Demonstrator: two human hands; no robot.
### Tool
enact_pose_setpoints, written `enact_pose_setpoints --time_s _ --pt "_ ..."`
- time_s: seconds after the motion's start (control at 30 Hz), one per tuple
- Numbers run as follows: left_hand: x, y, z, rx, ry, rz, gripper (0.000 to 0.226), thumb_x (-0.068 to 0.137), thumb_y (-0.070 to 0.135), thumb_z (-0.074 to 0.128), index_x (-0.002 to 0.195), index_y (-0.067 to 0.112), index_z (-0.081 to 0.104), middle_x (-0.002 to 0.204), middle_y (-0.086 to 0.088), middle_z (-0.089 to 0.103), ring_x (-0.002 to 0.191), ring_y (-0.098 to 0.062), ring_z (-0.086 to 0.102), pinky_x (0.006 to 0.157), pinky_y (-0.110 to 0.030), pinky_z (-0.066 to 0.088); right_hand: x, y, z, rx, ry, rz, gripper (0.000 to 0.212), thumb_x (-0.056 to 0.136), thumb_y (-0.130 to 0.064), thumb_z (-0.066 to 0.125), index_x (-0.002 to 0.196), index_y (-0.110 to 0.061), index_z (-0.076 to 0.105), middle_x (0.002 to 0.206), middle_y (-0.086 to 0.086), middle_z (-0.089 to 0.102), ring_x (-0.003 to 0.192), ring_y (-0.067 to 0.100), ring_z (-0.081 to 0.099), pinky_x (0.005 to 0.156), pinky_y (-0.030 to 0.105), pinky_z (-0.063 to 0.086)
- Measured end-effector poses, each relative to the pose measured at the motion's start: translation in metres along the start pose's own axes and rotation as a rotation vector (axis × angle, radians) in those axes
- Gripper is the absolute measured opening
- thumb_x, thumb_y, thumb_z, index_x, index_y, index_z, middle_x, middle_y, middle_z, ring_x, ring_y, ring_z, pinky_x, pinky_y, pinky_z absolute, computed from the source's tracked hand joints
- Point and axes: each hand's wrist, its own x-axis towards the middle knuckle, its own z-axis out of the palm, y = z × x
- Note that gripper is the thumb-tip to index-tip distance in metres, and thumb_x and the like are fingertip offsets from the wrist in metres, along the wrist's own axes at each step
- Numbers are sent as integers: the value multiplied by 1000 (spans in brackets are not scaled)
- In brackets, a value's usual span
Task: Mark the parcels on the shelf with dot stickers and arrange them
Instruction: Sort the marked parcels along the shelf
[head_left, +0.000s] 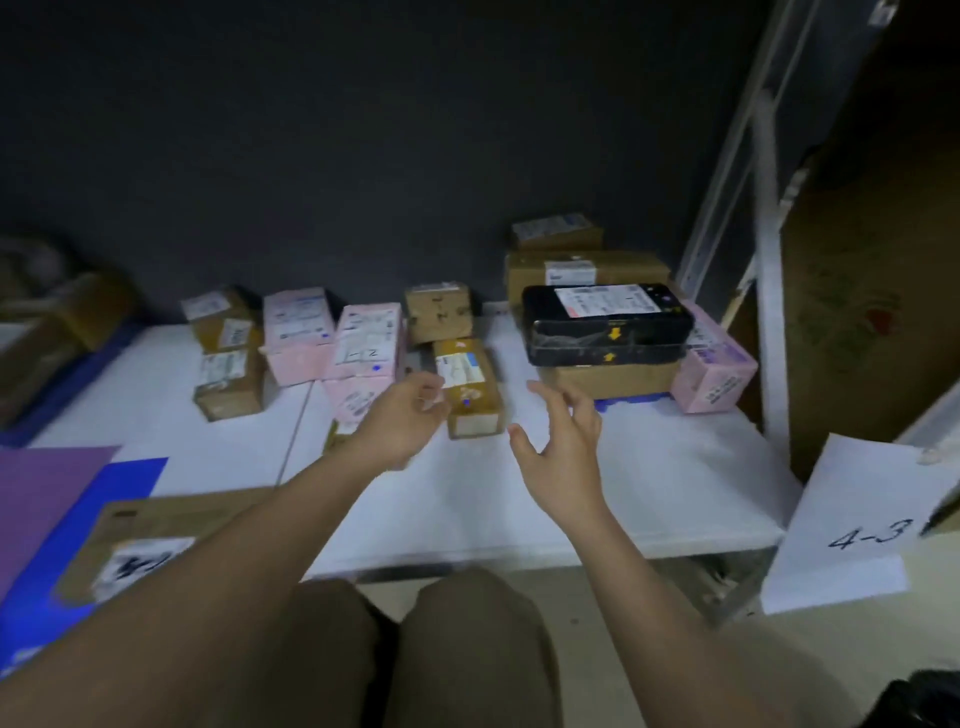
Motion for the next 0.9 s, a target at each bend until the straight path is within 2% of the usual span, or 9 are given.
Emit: enact_pose_setpoints --time_s 0.13,0.27,0.37,0.47,0.53,0.6,0.67,0.8,0.9 --pt "-37 -37 -73 138 78 -20 27 89 7 60 116 9 57 111 -12 54 93 -22 52 75 -26 43 -8 -51 43 -47 -227 -55 38 86 -15 65 123 -18 58 133 6 38 128 25 28 98 16 21" --pt "-73 -84 -139 352 153 -113 34 90 14 60 124 10 56 124 -11 56 112 -28 54 92 -31 42 -21 -101 103 -92 -468 -150 35 84 -19 67 119 -17 62 124 6 48 125 22 35 96 16 19" --pt "-96 -118 -171 408 146 -196 32 90 21 56 122 14 58 123 -6 57 111 -27 56 86 -28 44 -36 -124 145 -137 -676 -144 38 85 -24 68 122 -18 60 129 5 47 128 20 34 94 17 17" --pt "-110 -160 -196 501 145 -240 44 76 35 44 114 22 62 115 -3 63 110 -28 57 85 -36 50 -49 -133 180 -168 -878 -86 63 80 -29 75 135 -16 47 142 10 35 137 24 23 97 20 21" --pt "-119 -183 -204 532 151 -243 44 81 22 54 124 23 57 131 -3 52 124 -29 45 99 -43 43 -55 -135 198 -232 -988 -42 99 74 -38 80 151 -19 21 157 7 10 145 25 7 111 32 20" --pt "-127 -190 -210 575 132 -242 49 86 16 57 134 25 49 145 0 39 133 -28 34 108 -45 32 -56 -135 214 -313 -1045 -37 120 67 -44 83 153 -28 1 160 1 -12 147 25 -9 116 41 14" --pt "-129 -200 -212 621 81 -256 52 89 21 56 139 28 42 151 5 31 136 -26 28 111 -44 26 -56 -133 226 -392 -1071 -94 125 64 -45 84 153 -31 -3 159 2 -15 146 26 -10 116 43 15" --pt "-129 -208 -212 720 39 -229 59 87 30 58 142 29 36 151 6 24 137 -23 22 114 -43 14 -52 -132 234 -474 -1008 -220 113 64 -38 83 152 -26 12 148 8 19 136 29 20 107 37 32" --pt "-127 -199 -213 756 27 -194 67 83 35 63 143 28 32 152 4 20 139 -24 16 116 -45 8 -43 -141 219 -411 -971 -166 108 63 -41 82 149 -26 18 141 4 24 133 26 23 103 36 35"
